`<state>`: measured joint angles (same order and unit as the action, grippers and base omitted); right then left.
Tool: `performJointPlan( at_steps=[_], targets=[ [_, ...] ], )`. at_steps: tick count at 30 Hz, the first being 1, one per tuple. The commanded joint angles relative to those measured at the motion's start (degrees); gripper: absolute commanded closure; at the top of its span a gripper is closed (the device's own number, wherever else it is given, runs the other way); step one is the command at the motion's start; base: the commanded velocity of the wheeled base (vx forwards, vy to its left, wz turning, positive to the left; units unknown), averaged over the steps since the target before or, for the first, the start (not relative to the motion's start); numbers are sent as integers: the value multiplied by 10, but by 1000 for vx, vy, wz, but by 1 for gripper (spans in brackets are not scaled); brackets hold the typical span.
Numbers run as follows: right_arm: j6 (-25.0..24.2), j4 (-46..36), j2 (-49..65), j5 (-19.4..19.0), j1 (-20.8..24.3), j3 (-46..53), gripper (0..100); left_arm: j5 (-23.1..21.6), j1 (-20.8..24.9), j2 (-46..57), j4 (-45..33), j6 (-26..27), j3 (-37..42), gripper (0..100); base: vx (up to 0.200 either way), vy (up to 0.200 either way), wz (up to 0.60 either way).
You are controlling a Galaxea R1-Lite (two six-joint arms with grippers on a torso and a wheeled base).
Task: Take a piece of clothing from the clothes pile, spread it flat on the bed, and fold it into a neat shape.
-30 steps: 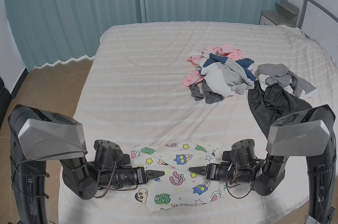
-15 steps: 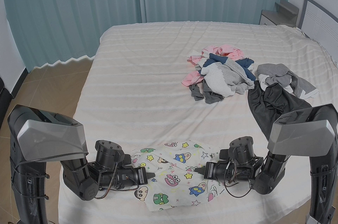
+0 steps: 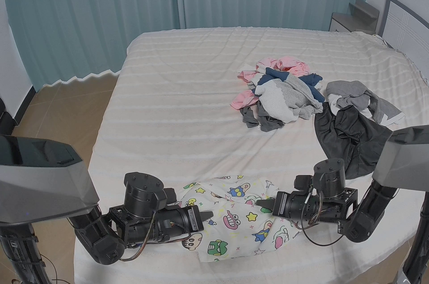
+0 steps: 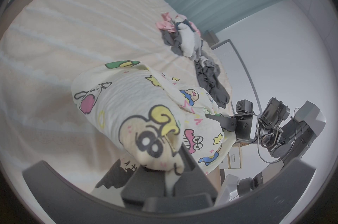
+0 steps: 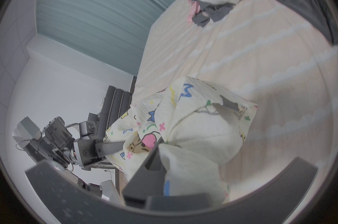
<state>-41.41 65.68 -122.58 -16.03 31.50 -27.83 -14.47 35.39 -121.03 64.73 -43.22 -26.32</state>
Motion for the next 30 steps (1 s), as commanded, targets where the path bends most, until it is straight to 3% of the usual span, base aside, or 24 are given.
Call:
performJointPlan(
  at_steps=[1, 5, 12, 21, 26, 30],
  targets=[
    [-2, 0, 82, -1, -14, 37, 100, 30, 58, 44, -1, -19, -26, 100, 0, 0, 0],
    [-3, -1, 132, -1, -26, 66, 100, 59, 102, 46, -6, -55, -71, 100, 0, 0, 0],
    [-3, -36, 215, 0, -80, 96, 100, 52, 131, 42, -7, -83, -153, 100, 0, 0, 0],
    [-3, -136, 341, 4, -157, 105, 100, -53, 119, 20, -18, -114, -178, 100, 0, 0, 0],
    [2, -201, 388, 4, -196, 113, 100, -105, 101, -21, 24, -123, -179, 100, 0, 0, 0],
    [4, -207, 388, 4, -204, 120, 100, -114, 99, -34, 53, -144, -164, 100, 0, 0, 0]
  ],
)
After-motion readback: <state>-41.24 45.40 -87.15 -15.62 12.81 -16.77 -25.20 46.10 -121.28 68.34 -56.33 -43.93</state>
